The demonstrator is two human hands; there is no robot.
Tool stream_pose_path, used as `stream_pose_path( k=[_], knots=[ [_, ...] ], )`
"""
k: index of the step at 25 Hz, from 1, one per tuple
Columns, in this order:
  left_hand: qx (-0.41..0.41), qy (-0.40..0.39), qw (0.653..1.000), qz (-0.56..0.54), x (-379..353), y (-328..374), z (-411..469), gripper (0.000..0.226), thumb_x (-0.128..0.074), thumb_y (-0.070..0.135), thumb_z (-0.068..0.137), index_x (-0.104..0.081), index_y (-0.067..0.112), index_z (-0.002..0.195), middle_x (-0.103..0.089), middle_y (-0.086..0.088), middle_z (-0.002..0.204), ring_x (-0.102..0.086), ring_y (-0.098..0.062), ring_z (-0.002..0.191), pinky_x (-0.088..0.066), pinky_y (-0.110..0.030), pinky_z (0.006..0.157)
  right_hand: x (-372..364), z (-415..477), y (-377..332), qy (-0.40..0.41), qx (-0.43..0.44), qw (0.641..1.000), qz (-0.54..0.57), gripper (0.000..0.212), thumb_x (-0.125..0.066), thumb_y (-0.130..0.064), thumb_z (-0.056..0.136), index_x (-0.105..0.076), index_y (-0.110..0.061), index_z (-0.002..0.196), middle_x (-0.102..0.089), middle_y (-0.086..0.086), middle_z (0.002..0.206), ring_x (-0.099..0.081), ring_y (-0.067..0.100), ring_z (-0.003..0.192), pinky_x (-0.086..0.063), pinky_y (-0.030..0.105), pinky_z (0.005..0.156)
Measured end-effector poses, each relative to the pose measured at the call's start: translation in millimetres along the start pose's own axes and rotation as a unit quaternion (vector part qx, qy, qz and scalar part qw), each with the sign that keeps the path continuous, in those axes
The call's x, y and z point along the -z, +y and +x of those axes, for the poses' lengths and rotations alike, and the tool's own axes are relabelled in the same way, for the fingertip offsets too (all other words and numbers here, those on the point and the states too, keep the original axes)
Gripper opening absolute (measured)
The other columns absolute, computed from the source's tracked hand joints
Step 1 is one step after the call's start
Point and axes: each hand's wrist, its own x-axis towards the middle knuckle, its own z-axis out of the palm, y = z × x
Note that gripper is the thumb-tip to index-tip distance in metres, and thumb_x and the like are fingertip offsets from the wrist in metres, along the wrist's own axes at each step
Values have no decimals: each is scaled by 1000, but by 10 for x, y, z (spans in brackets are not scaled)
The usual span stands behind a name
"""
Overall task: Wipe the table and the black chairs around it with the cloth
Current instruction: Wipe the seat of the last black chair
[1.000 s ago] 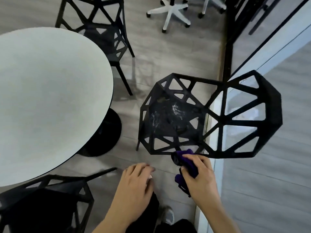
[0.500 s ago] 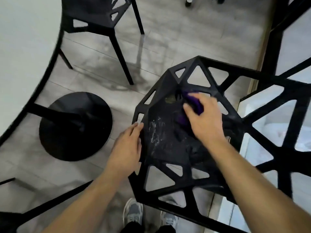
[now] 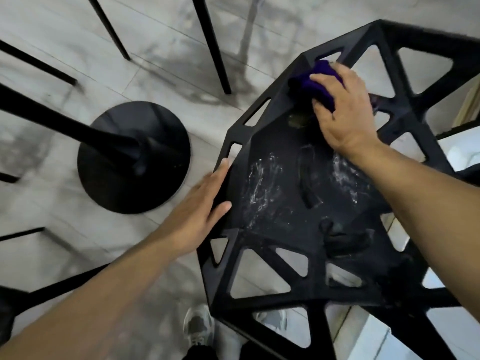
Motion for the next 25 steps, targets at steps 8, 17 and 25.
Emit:
stream_pose_path(
  k=[8, 17, 25],
  knots=[
    [-28, -27, 999, 25, 55, -195, 94, 72, -46, 43, 104, -3, 40, 161, 0, 16, 170, -17, -15, 156, -19, -40, 127, -368, -1451, -1251, -40, 7, 991, 128, 55, -65, -18, 87, -55, -16, 142, -39, 9, 155, -33, 24, 145, -25, 44, 121],
    [-12, -40, 999, 14, 59, -266, 118, 63, -36, 39, 108, 3, 54, 156, 8, 18, 169, -12, -23, 157, -15, -48, 128, -217, -823, -743, 37, -181, 980, 74, 47, -55, -21, 98, -51, -17, 144, -28, 11, 162, -23, 30, 150, -21, 49, 122],
    [-9, -54, 998, -26, 183, -265, 180, 62, -43, 29, 108, -14, 52, 157, -1, 17, 169, -13, -22, 157, -15, -49, 128, -278, -1250, -1040, -45, -25, 997, 54, 60, -64, -10, 88, -49, -16, 147, -31, 14, 160, -26, 31, 149, -18, 46, 124]
  ],
)
